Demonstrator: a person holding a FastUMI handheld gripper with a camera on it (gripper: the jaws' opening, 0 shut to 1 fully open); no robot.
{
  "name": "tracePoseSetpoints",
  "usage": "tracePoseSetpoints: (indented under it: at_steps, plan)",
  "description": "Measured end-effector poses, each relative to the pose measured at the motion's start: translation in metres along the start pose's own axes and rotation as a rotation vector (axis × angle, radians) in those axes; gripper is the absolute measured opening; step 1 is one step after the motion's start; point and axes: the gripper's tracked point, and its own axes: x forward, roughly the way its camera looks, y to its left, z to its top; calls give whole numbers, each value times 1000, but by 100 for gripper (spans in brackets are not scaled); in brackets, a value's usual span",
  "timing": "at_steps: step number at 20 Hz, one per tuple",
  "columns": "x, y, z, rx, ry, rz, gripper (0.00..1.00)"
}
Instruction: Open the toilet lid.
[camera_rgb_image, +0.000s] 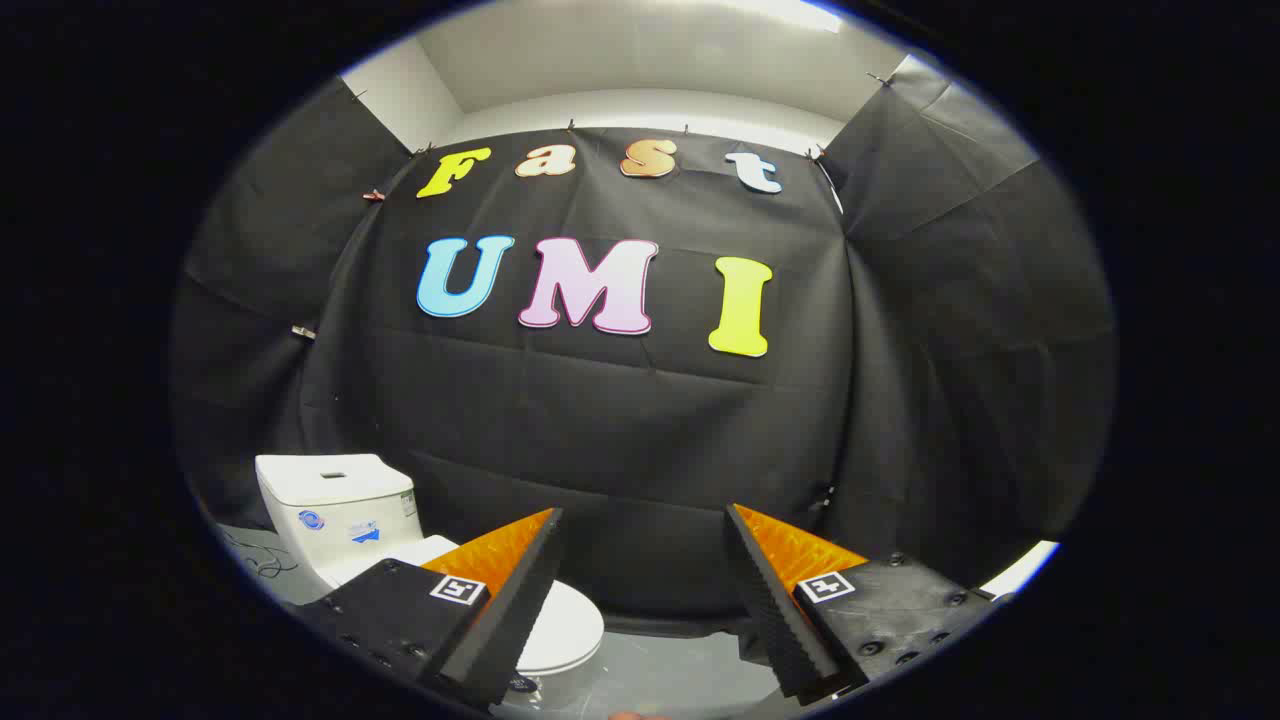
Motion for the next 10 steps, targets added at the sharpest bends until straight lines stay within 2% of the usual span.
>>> tracePoseSetpoints:
  at_steps: [10]
  plan:
    - [1,-8,-5,17,18,-17,97]
